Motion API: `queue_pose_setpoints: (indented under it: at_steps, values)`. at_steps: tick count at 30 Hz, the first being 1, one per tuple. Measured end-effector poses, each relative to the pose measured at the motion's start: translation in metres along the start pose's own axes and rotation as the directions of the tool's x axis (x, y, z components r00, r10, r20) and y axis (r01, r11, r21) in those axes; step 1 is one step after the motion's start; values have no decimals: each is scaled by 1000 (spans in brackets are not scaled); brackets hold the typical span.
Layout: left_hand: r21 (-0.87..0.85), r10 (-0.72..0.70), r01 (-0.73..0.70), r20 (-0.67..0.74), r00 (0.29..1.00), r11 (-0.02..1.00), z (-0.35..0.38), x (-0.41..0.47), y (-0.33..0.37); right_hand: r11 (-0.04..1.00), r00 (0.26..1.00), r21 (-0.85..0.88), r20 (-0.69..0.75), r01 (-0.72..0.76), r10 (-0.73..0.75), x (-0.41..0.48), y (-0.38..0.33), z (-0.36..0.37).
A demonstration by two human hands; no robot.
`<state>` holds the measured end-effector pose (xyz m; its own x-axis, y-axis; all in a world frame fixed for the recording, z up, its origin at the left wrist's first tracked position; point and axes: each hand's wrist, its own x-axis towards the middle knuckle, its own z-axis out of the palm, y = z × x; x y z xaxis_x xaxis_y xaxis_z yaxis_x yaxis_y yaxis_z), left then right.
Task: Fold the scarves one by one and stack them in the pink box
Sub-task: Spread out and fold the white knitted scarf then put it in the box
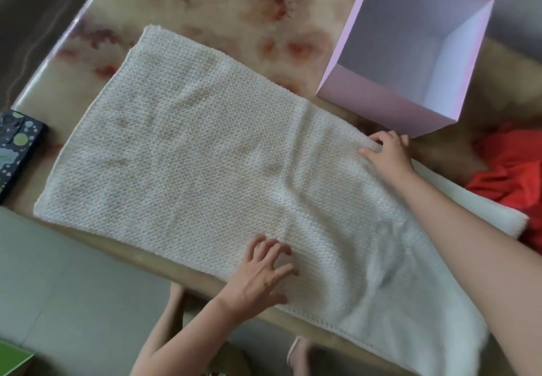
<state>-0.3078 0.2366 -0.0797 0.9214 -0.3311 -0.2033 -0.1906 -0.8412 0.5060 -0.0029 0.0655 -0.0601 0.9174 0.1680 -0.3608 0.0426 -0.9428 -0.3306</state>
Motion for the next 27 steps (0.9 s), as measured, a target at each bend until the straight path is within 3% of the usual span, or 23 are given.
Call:
queue_pose_setpoints:
  at_steps: [4, 13, 18, 20, 23, 27]
  values:
    - [77, 94, -104, 120, 988, 992, 4, -7, -4, 999, 999, 9, -39, -38, 38, 0, -1, 6]
    - [-6, 152, -153, -96, 984, 988, 6, -9, -7, 997, 994, 50, -86, -59, 63, -7, -5, 9]
    - [-7, 169, -170, -72, 983, 985, 12, -15, -2, 995, 967, 91, -247, -48, 69, -5, -6, 5]
    - [-49, 162, -164, -54, 985, 985, 15, -24, 1, 988, 935, 137, -335, -74, 117, 2, -8, 0]
    - [-88, 147, -148, -19, 989, 985, 15, -36, 5, 984, 932, 144, -331, -103, 145, 8, -8, 1]
    - [7, 13, -13, -61, 998, 1000, 6, -36, 7, 998, 950, 56, -308, -32, 48, -11, -9, 15]
